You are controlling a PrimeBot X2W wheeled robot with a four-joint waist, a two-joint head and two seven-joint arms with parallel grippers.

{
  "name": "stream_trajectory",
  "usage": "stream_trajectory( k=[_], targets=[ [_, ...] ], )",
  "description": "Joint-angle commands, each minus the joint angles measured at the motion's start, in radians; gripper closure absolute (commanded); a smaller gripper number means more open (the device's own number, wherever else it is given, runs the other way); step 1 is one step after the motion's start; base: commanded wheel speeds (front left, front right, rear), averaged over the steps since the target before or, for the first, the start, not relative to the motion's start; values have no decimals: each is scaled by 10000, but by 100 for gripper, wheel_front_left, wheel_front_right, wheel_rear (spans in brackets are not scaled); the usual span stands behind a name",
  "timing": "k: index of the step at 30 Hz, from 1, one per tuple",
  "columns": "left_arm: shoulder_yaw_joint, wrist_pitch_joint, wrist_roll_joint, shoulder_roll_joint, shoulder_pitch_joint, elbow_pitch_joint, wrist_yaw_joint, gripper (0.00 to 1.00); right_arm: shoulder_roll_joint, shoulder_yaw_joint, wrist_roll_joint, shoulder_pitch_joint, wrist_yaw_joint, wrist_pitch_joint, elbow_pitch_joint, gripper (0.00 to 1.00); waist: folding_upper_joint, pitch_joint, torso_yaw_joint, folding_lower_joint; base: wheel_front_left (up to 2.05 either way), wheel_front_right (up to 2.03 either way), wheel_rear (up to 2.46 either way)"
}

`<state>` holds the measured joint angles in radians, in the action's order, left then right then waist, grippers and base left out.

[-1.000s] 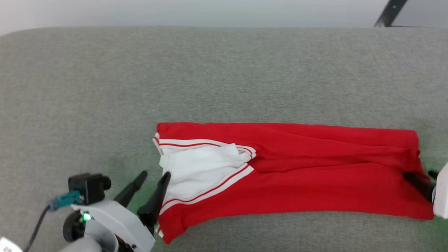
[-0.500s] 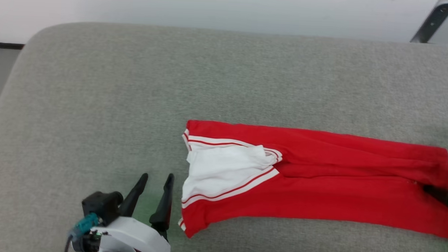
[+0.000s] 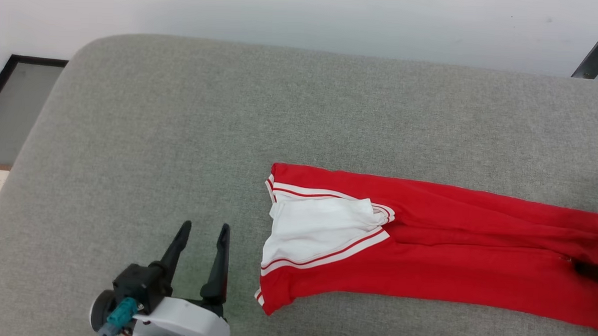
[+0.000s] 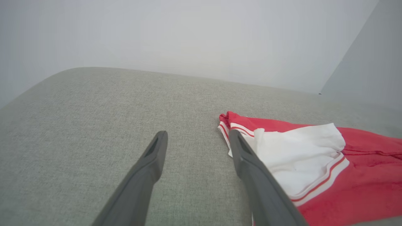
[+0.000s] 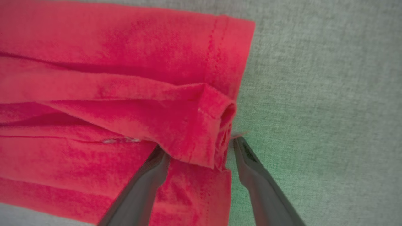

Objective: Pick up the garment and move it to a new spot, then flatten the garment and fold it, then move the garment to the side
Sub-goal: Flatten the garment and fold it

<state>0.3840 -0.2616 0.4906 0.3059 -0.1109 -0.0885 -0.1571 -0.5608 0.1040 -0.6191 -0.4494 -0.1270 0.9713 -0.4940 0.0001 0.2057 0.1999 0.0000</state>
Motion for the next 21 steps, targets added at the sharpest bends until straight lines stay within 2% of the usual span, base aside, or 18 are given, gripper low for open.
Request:
stream_trajectory(
  k=[1, 3, 4, 10, 15, 21],
  targets=[
    [-108, -35, -24, -139, 175, -81, 96, 0, 533, 361, -62, 531, -64, 201, -185, 42, -1, 17, -7, 0, 0, 0, 0],
    [-284, -37, -193, -288, 183, -220, 299, 0, 491, 446, -23, 623, -64, 213, -90, 66, -1, 48, -21, 0, 0, 0, 0],
    [-380, -37, -208, -400, 177, -297, 411, 0, 465, 442, 5, 639, -64, 111, -47, 100, -1, 61, -30, 0, 0, 0, 0],
    [-839, -37, -490, -808, 103, -643, 953, 0, 318, 340, -6, 646, -30, -67, -23, 100, -1, 148, -63, 0, 0, 0, 0],
    [-1108, -37, -767, -1072, -25, -824, 1283, 0, 436, 132, 58, 522, -28, -398, -81, 100, -1, 169, -114, 0, 0, 0, 0],
    [-1335, -38, -1096, -1288, -64, -1031, 1586, 0, 570, -585, -129, 165, -25, -1158, -290, 100, -1, 68, -436, 0, 0, 0, 0]
  ],
)
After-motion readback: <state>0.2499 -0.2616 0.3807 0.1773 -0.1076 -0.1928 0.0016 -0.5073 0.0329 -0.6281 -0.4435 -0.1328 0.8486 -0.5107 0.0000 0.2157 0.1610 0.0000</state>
